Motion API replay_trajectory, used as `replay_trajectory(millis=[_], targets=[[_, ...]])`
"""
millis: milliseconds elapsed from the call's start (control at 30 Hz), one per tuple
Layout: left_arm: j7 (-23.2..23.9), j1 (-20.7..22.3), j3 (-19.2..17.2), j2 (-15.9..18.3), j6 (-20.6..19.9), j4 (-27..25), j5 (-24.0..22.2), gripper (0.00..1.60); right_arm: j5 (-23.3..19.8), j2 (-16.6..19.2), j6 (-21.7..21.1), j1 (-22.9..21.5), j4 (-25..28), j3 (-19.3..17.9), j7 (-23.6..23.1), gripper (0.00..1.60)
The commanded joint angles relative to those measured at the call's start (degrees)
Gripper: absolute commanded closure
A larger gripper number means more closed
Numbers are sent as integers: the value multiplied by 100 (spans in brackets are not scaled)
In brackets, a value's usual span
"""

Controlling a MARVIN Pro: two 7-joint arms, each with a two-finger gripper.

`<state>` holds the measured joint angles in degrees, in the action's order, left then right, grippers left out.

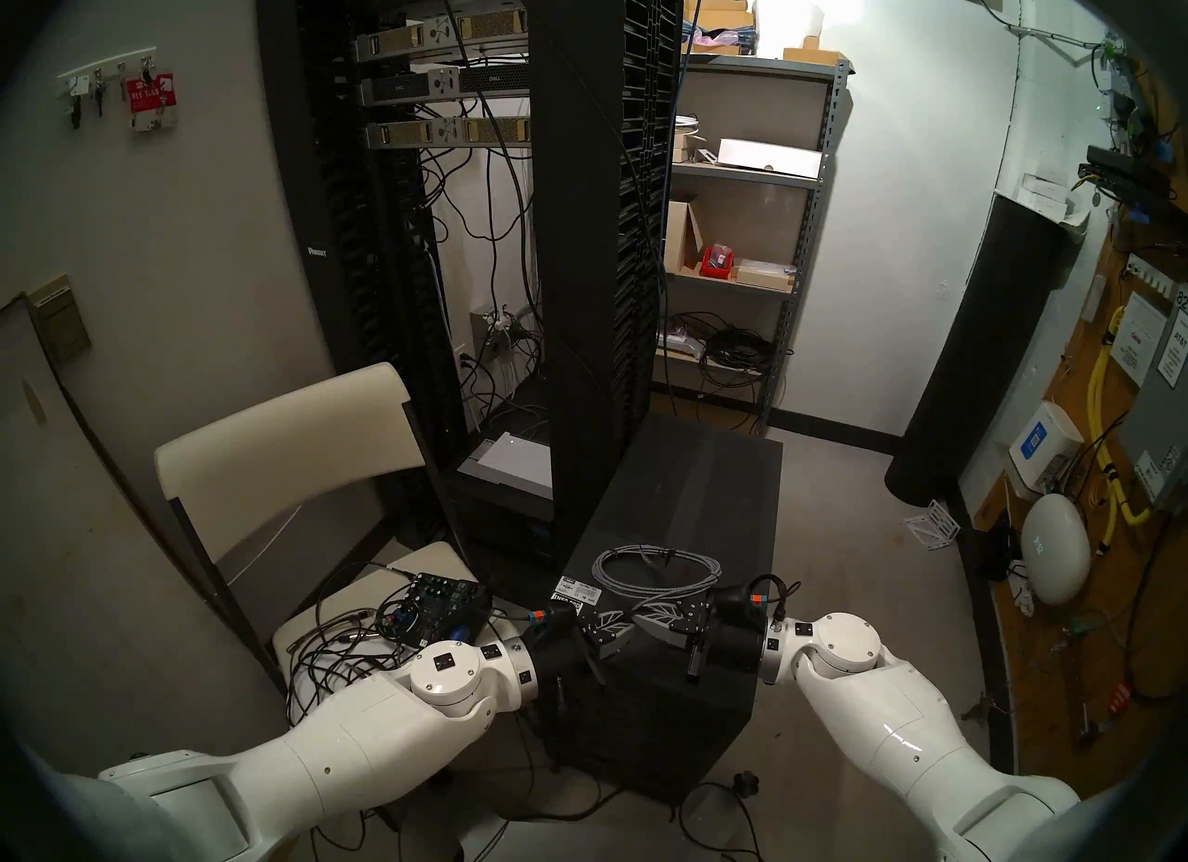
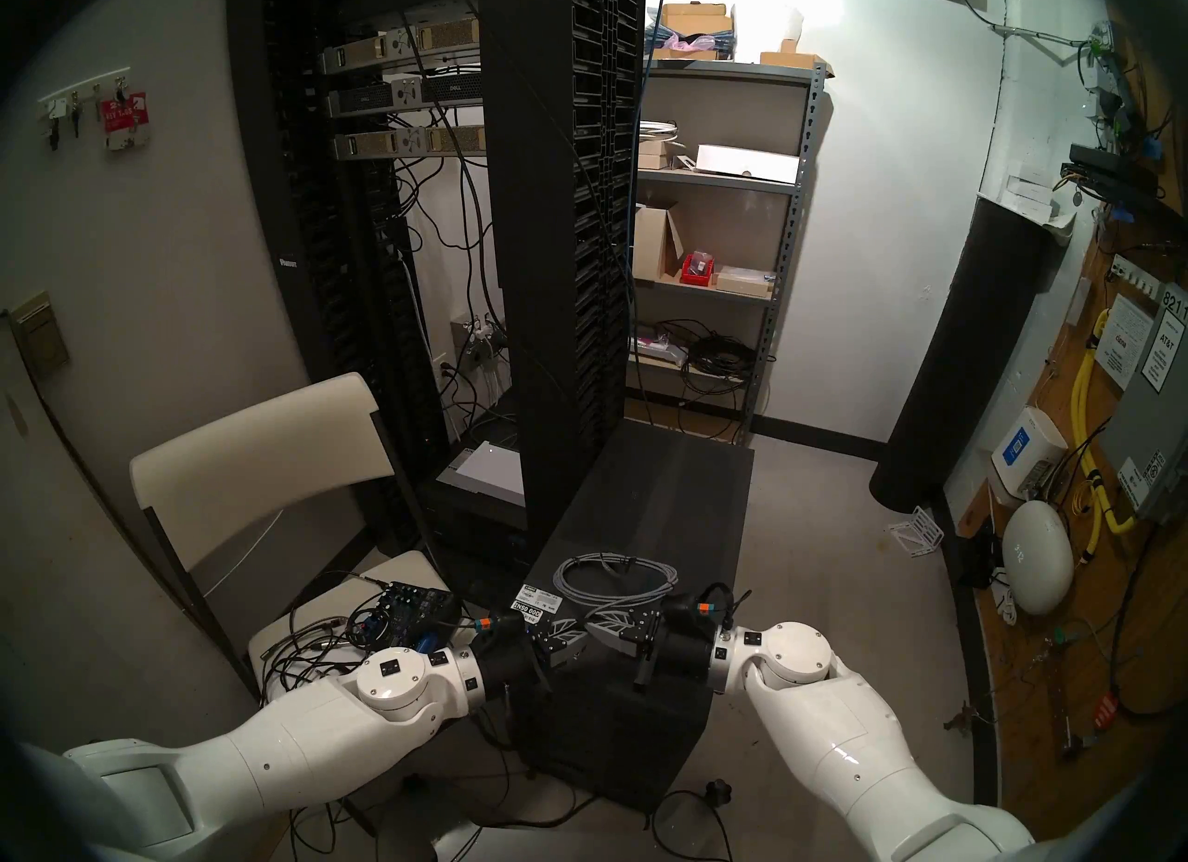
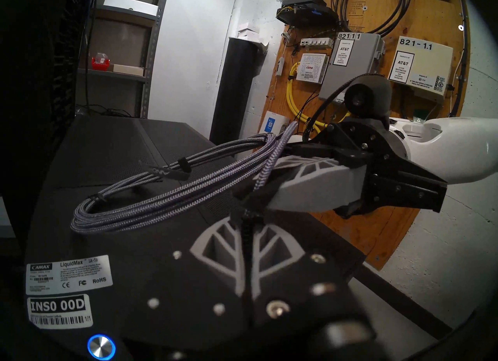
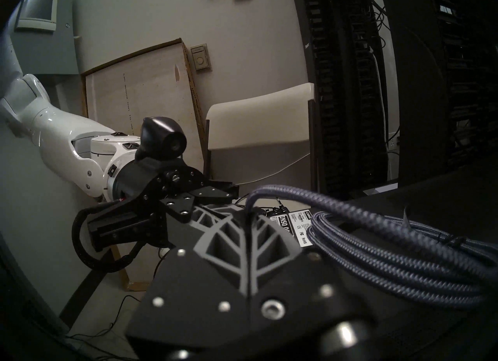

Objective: Insert the cable into the workstation's USB slot

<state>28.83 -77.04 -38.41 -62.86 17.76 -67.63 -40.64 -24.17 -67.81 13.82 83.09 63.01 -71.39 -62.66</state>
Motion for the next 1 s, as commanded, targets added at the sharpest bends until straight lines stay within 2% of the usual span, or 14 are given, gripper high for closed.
replay_trajectory(millis=[0, 467, 967], targets=[[-130, -31, -56, -26, 199, -45, 66, 160, 77, -33, 55, -65, 128, 56, 5, 160], [-475, -167, -89, -141, 438, 89, 312, 160, 318, -44, 171, -95, 238, 119, -59, 160], [-733, -192, -104, -336, 623, 371, 502, 160, 317, -89, 240, -85, 240, 118, -86, 160]])
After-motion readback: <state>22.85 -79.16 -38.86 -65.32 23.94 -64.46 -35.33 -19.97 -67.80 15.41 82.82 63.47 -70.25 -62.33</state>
